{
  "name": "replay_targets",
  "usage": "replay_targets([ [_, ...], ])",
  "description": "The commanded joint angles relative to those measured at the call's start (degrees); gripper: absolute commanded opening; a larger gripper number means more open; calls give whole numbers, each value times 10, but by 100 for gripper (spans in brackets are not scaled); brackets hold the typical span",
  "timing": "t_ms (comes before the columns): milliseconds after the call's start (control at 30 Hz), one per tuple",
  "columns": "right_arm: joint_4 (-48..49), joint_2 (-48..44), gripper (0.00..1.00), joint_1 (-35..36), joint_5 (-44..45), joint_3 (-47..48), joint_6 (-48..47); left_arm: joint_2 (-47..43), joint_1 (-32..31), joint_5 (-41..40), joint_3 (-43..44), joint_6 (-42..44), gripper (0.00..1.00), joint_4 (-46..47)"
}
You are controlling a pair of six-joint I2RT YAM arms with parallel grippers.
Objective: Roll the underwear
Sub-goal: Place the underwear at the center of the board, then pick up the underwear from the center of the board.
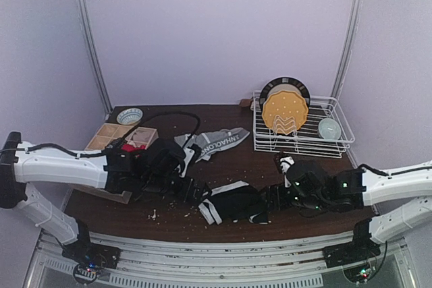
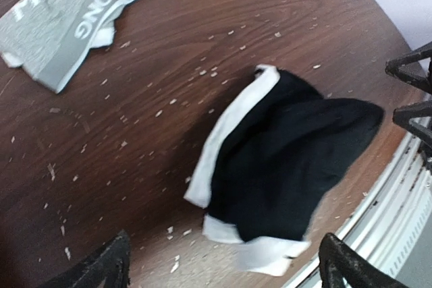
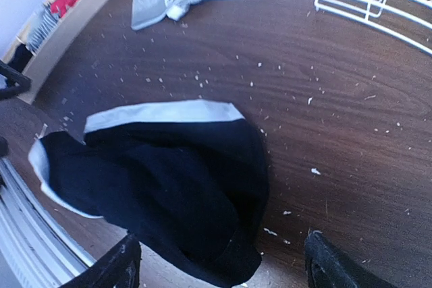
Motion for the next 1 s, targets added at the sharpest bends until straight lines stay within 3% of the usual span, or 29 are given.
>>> replay_targets([
  [0, 12, 78, 80, 6, -27, 38, -15, -17, 3, -51, -60, -62, 92, 19],
  [167, 50, 152, 80, 6, -26, 52, 5, 9, 15, 27, -84, -70, 89, 89],
  [333, 60, 125, 81, 10, -54, 31, 11, 46, 15, 131, -76, -56, 87, 163],
  [400, 51, 96, 82, 26, -44, 22, 9, 52, 15, 174, -88, -59, 82, 205],
  [467, 26, 72, 82, 50, -23, 24, 5, 61, 15, 214, -100, -62, 70, 249],
  [567, -10, 49, 81, 72, 7, 34, 10, 92, 13, 254, -89, -61, 32, 274],
  [667, -29, 39, 80, 87, 22, 40, 20, 128, -7, 291, -67, -52, 1, 297],
  [767, -25, 37, 78, 96, 19, 38, 28, 141, -35, 305, -47, -35, 0, 308],
  [867, -10, 72, 77, 117, -18, 65, 11, 80, -50, 253, -92, -34, 2, 316],
  [933, -20, 118, 78, 141, -27, 107, -8, 15, -51, 195, -146, -49, 46, 310],
  [967, -30, 154, 78, 154, -27, 131, -17, -23, -51, 157, -174, -53, 60, 302],
])
